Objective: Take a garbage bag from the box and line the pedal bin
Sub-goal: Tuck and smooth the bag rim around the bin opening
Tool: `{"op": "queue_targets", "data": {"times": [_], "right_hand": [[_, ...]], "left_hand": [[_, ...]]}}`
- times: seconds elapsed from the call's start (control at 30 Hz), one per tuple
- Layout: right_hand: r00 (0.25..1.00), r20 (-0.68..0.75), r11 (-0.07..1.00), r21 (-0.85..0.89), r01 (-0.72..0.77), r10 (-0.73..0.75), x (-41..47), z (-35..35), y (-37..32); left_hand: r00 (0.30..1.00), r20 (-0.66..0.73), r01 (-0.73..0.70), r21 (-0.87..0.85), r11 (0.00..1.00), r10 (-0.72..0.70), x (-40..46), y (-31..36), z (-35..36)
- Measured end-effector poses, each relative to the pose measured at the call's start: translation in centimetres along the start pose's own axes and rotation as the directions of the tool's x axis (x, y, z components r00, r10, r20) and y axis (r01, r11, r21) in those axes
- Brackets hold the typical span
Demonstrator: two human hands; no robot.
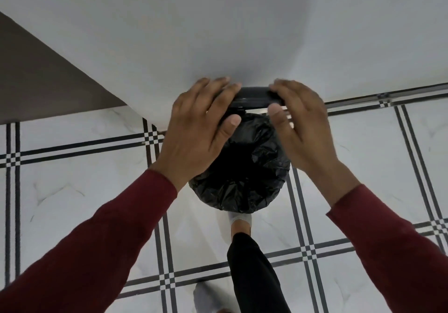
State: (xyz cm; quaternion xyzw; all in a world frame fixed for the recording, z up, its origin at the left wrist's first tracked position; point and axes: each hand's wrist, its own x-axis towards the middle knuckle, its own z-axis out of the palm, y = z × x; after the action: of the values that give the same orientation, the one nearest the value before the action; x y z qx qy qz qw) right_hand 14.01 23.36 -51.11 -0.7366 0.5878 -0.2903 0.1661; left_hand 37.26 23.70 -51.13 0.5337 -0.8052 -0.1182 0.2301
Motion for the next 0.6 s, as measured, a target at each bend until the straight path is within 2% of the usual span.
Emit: {"op": "queue_targets", "data": {"times": [0.07, 0.23, 0.37, 0.47, 0.6], "right_hand": [[0.997, 0.07, 0.998, -0.061, 0.023, -0.019, 0.2, -0.6, -0.3], [0.981, 0.191, 0.998, -0.059, -0.036, 0.047, -1.0, -1.9, -0.8], [0.953, 0.293, 0.991, -0.124, -0.047, 0.081, -3.6, -2.1, -1.2], [0.932, 0.347, 0.988, -0.139, -0.061, 0.107, -6.2, -1.6, -0.8], [0.901, 0.407, 0.983, -0.16, -0.091, 0.15, -10.1, -0.2, -0.1]], "left_hand": [[0.997, 0.072, -0.019, 0.08, 0.997, 0.014, 0.9, 0.1, -0.8], [0.991, 0.128, -0.046, 0.054, 0.997, 0.039, -0.2, 0.2, -1.3], [0.975, 0.216, -0.056, 0.054, 0.997, 0.044, -2.7, 0.9, -0.8], [0.971, 0.232, -0.08, 0.067, 0.995, 0.062, -5.3, 1.4, -0.1], [0.95, 0.311, -0.084, 0.151, 0.985, 0.034, -9.2, 2.2, 1.8]]}}
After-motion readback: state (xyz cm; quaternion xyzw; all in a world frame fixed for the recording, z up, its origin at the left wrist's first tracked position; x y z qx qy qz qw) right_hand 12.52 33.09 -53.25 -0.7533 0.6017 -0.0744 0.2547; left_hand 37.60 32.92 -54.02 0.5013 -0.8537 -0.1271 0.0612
